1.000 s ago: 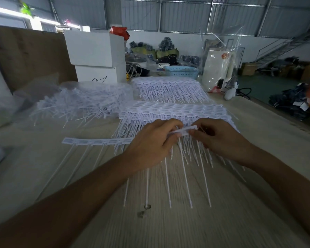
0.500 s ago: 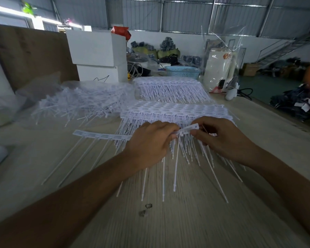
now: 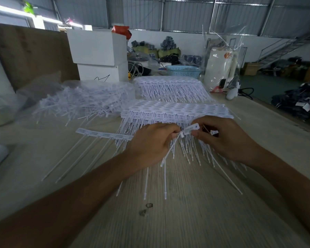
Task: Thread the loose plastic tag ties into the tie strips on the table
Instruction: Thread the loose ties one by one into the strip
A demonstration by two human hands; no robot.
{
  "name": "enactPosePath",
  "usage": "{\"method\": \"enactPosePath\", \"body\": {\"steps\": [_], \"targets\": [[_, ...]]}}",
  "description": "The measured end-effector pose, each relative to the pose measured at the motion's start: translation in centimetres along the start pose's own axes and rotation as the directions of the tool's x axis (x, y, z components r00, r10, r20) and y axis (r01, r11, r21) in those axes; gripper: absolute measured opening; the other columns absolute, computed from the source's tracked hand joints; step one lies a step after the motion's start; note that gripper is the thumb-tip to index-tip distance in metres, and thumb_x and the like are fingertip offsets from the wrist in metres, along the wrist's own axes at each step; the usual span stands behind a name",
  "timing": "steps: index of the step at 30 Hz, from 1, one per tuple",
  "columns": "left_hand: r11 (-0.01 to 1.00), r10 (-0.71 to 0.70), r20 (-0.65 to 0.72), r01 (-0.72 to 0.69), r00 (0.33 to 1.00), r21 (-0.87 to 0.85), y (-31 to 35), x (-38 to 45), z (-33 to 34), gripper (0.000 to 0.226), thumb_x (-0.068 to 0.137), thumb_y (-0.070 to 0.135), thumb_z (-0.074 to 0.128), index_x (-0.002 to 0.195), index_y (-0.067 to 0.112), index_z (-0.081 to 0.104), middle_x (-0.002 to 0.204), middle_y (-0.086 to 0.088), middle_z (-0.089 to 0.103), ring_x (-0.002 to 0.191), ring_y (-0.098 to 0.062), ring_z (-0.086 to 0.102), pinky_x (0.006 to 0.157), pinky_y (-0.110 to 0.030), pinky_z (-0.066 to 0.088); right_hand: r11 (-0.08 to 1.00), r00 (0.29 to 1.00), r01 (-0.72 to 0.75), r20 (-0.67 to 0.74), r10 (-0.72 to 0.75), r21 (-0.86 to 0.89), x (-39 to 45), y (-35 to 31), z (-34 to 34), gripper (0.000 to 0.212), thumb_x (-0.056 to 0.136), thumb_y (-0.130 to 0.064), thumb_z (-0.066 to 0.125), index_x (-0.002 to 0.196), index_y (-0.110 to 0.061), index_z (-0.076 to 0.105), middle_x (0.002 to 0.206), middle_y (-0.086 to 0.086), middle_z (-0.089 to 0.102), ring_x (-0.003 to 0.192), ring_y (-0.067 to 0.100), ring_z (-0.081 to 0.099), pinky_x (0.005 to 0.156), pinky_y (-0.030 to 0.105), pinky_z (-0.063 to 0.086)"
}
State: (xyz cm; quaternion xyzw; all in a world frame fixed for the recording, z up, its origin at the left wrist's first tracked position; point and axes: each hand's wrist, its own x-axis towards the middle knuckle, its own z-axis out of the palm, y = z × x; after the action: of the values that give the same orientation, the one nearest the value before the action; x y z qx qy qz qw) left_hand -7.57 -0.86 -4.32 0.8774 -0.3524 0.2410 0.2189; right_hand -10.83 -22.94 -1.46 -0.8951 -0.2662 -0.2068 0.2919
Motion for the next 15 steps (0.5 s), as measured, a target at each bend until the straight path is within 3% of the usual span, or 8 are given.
{"method": "enactPosePath", "body": {"steps": [3, 9, 15], "targets": [[1.0, 0.004, 0.015, -0.003, 1.0, -0.016, -0.04, 0.01, -0.07, 0.031, 0.104, 0.037, 0.042, 0.115, 0.024, 0.067, 0.096, 0.002, 0.072, 0.082, -0.02, 0.065, 0.064, -0.025, 0.035, 1.0, 1.0, 0.009, 0.011, -0.008, -0.026, -0.01, -0.07, -0.07, 0.016, 0.094, -0.023, 0.067, 0.105, -0.014, 0.073, 0.081, 0.004, 0.067, 0.073, 0.02, 0.06, 0.068, 0.029, 0.045], [0.998, -0.045, 0.068, 0.048, 0.997, -0.034, -0.23, 0.09, 0.04, 0.025, 0.099, 0.014, 0.054, 0.117, 0.026, 0.066, 0.099, 0.004, 0.072, 0.086, -0.02, 0.067, 0.071, -0.033, 0.053, 0.998, 0.999, 0.038, 0.029, -0.036, -0.053, 0.01, -0.15, -0.2, 0.011, 0.094, -0.02, 0.066, 0.102, -0.014, 0.072, 0.082, 0.005, 0.066, 0.072, 0.019, 0.057, 0.062, 0.017, 0.037], [0.996, -0.043, 0.076, 0.049, 0.996, -0.073, -0.12, 0.1, 0.05, 0.023, 0.1, 0.015, 0.053, 0.115, 0.023, 0.068, 0.094, 0.004, 0.073, 0.081, -0.018, 0.067, 0.071, -0.038, 0.055, 0.996, 0.997, 0.075, 0.017, -0.075, -0.037, 0.0, -0.5, -0.48, 0.01, 0.092, -0.02, 0.067, 0.1, -0.018, 0.074, 0.085, -0.003, 0.069, 0.071, 0.012, 0.057, 0.064, 0.016, 0.037]]}}
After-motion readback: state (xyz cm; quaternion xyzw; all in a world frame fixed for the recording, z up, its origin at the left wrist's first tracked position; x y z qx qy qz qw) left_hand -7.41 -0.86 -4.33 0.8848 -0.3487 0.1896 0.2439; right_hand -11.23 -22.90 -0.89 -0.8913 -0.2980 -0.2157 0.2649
